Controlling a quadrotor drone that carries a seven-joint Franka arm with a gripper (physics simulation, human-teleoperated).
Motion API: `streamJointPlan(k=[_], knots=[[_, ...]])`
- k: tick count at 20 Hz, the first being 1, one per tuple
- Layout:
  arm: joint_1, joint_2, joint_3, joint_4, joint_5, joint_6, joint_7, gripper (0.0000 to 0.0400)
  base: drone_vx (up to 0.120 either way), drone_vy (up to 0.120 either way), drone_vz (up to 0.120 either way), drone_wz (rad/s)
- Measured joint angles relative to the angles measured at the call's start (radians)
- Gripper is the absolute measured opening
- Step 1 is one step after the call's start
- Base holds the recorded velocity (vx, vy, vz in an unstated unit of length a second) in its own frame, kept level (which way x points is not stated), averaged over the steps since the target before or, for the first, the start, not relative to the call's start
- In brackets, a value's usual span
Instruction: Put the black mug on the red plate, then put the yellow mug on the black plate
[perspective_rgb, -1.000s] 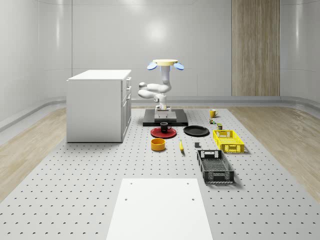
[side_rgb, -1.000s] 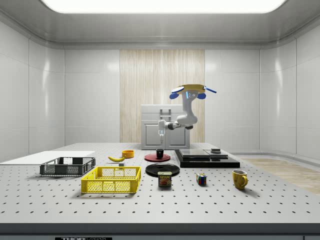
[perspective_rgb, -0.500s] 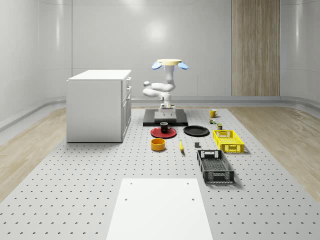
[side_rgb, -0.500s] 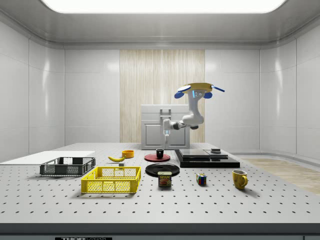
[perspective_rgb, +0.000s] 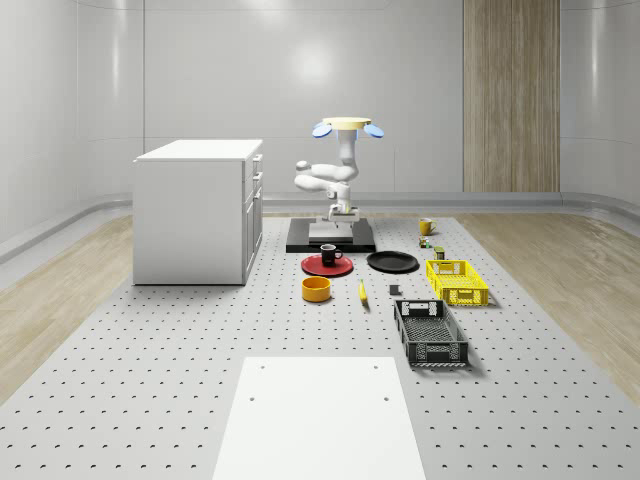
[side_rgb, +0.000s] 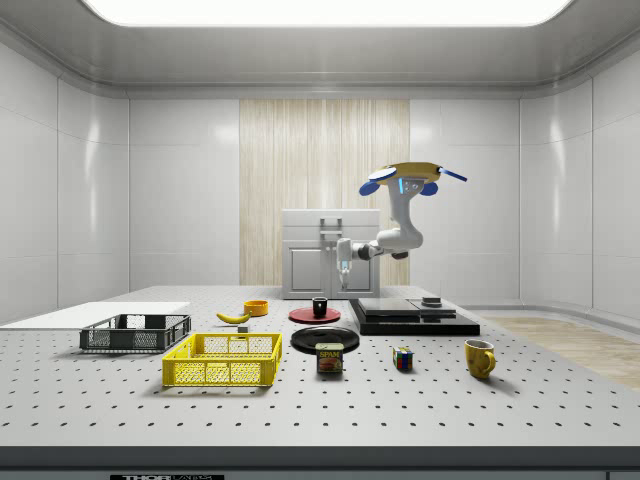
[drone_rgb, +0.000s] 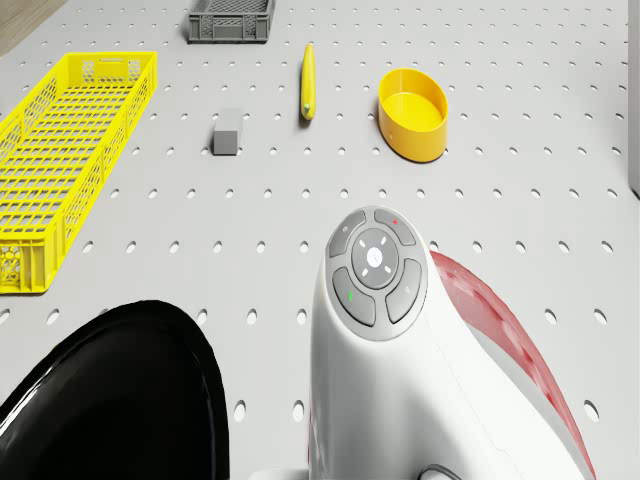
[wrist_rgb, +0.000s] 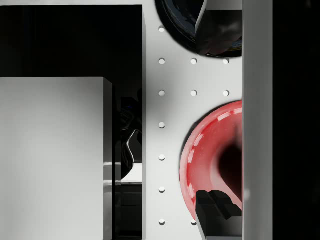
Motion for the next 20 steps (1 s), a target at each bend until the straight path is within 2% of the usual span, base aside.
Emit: streamJointPlan(k=[20], knots=[[-0.002,-0.008,0.001,0.000,0.003,0.007,0.002,0.0400,-0.120,0.120,0.000,0.000]])
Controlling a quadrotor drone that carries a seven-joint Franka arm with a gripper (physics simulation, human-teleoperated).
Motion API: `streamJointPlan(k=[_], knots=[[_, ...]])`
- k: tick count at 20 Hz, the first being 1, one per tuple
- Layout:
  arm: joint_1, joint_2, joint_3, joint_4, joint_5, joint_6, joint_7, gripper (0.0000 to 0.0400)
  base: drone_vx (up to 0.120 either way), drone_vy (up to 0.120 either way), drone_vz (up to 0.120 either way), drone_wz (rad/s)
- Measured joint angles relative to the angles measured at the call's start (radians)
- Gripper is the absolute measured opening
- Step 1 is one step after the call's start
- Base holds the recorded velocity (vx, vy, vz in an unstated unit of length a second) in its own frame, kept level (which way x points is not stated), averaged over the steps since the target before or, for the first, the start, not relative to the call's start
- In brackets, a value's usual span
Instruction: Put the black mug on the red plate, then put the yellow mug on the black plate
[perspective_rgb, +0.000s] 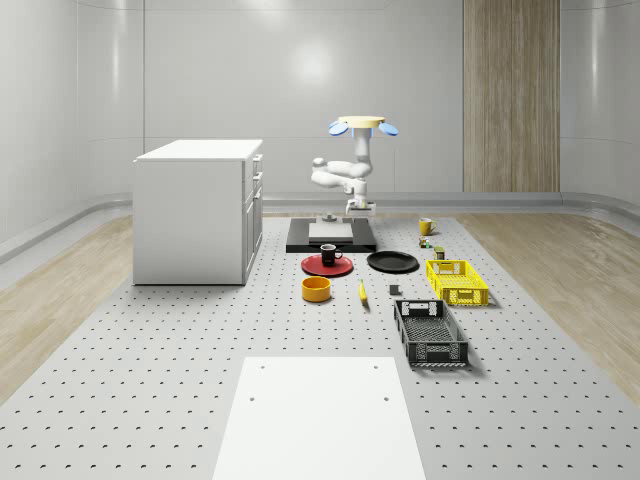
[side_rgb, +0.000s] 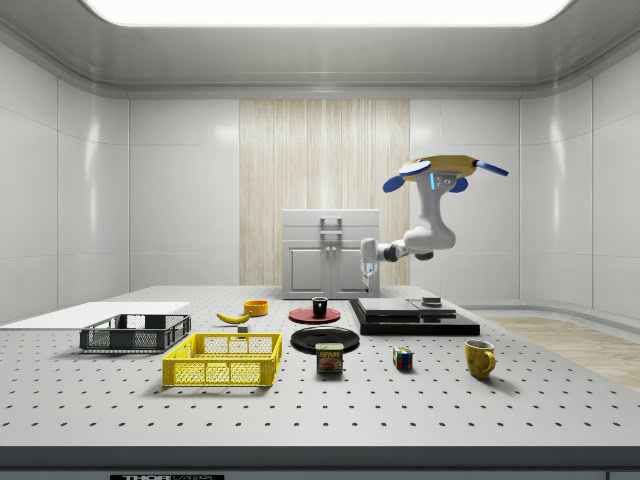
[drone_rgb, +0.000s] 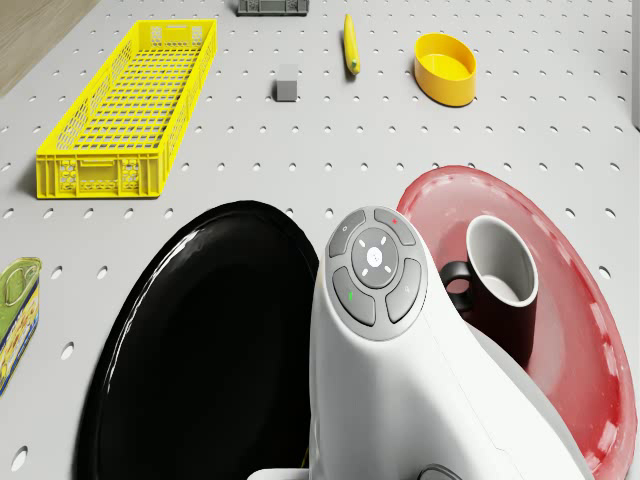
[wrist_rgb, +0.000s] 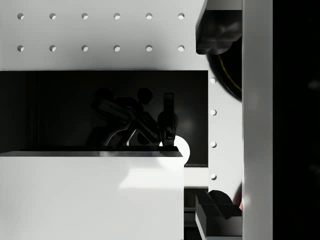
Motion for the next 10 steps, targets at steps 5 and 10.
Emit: streamJointPlan(k=[5,10], knots=[[0.000,-0.002,0.000,0.000,0.001,0.001,0.000,0.0400,-0.120,0.120,0.000,0.000],[-0.001,-0.003,0.000,0.000,0.001,0.003,0.001,0.0400,-0.120,0.120,0.000,0.000]])
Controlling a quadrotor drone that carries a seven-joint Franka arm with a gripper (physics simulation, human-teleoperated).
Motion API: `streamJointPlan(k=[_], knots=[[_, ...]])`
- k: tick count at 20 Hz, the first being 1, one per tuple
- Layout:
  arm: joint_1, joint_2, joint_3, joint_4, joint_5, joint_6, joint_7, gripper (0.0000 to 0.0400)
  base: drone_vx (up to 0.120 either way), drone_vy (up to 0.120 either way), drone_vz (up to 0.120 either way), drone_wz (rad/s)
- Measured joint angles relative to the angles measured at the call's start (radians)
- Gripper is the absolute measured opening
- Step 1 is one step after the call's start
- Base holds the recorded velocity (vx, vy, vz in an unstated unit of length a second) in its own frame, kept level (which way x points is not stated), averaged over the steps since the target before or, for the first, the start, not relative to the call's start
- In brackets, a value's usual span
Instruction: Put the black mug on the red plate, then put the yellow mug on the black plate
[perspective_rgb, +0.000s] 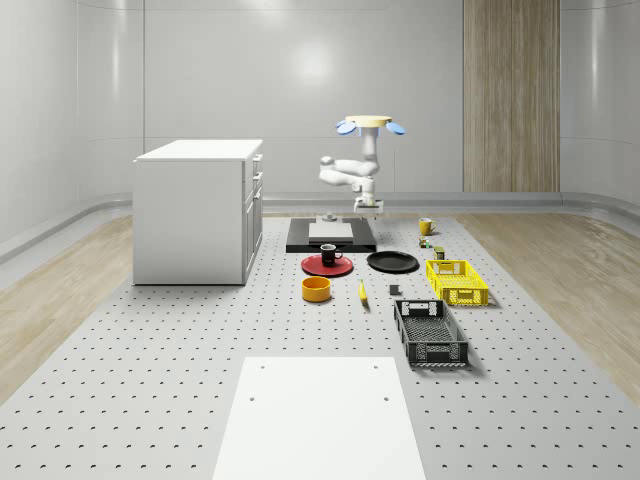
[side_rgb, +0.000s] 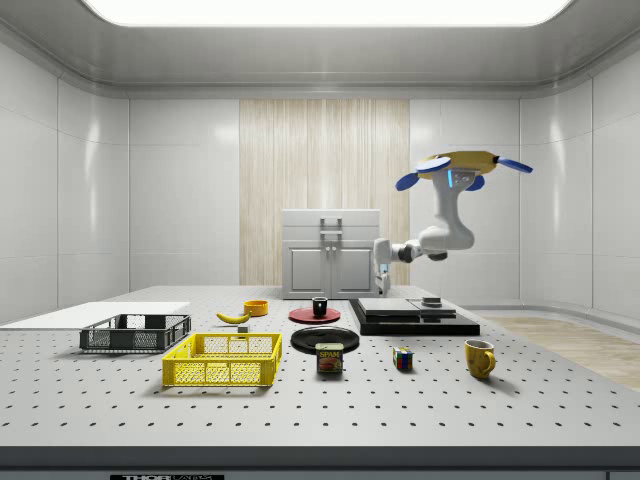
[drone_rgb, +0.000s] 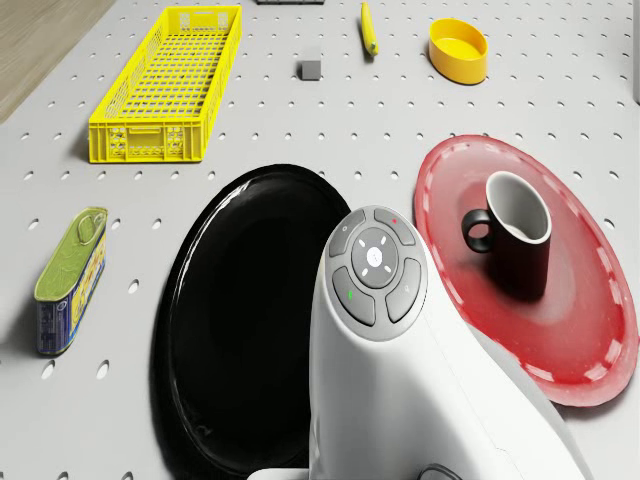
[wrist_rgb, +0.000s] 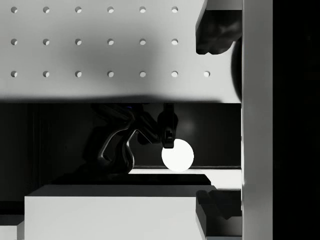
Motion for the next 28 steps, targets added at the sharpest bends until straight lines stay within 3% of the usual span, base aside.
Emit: streamJointPlan(k=[28], knots=[[-0.002,-0.006,0.001,0.000,0.002,0.005,0.001,0.0400,-0.120,0.120,0.000,0.000]])
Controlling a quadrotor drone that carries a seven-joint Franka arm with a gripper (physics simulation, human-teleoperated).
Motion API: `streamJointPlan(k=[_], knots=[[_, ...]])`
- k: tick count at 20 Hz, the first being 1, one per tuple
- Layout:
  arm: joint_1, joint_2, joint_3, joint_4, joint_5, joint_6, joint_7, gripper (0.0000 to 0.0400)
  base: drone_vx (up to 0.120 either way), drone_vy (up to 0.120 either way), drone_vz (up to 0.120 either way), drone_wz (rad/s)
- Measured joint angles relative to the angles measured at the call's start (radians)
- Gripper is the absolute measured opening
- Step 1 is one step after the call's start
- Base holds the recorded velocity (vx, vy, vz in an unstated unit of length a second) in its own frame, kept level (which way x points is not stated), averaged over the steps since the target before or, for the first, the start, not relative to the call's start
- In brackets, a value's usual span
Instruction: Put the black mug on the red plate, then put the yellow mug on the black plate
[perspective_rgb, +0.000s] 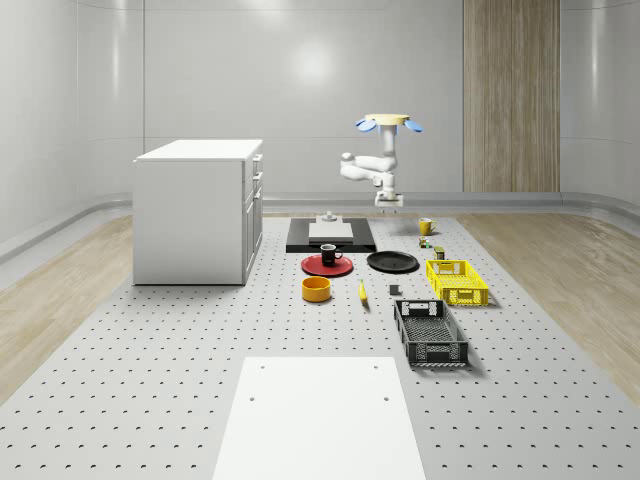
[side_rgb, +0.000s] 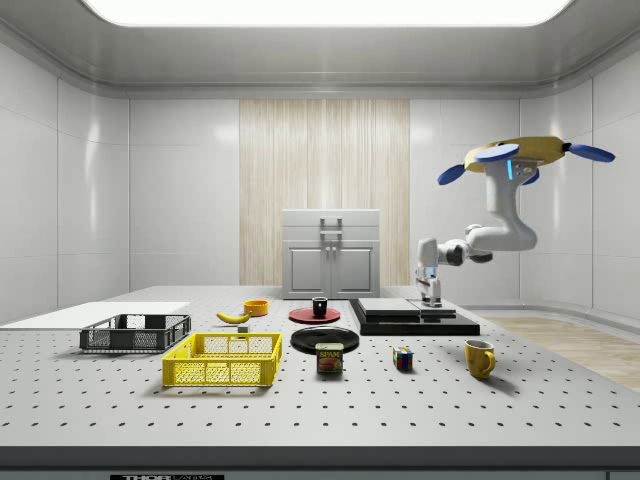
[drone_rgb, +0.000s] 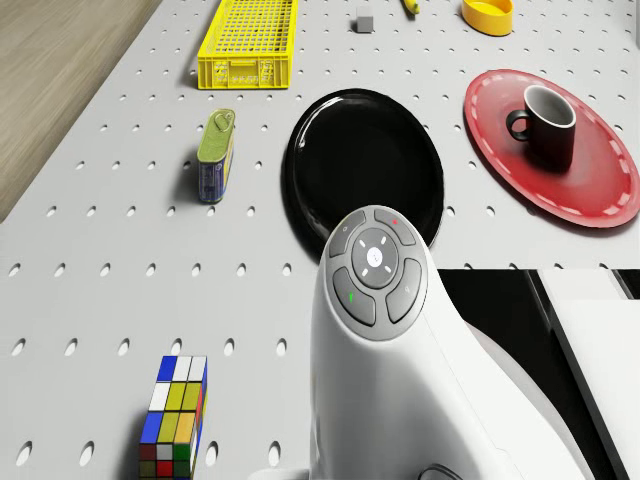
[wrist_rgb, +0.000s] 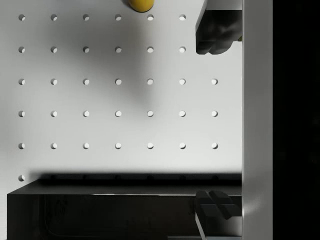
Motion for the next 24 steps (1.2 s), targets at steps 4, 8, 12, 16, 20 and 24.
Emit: streamJointPlan(k=[4,8,12,16,20,24], knots=[[0.000,-0.001,0.000,0.000,0.000,0.001,0.000,0.0400,-0.120,0.120,0.000,0.000],[0.000,-0.001,0.000,0.000,0.000,0.001,0.000,0.0400,-0.120,0.120,0.000,0.000],[0.000,-0.002,0.000,0.000,0.001,0.002,0.000,0.0400,-0.120,0.120,0.000,0.000],[-0.001,-0.002,0.000,0.000,0.001,0.002,0.000,0.0400,-0.080,0.120,0.000,0.000],[-0.001,-0.003,0.000,0.000,0.001,0.002,0.001,0.0400,0.000,0.120,0.000,0.000],[-0.001,-0.003,0.000,0.000,0.001,0.003,0.001,0.0400,0.000,0.120,-0.060,0.000]])
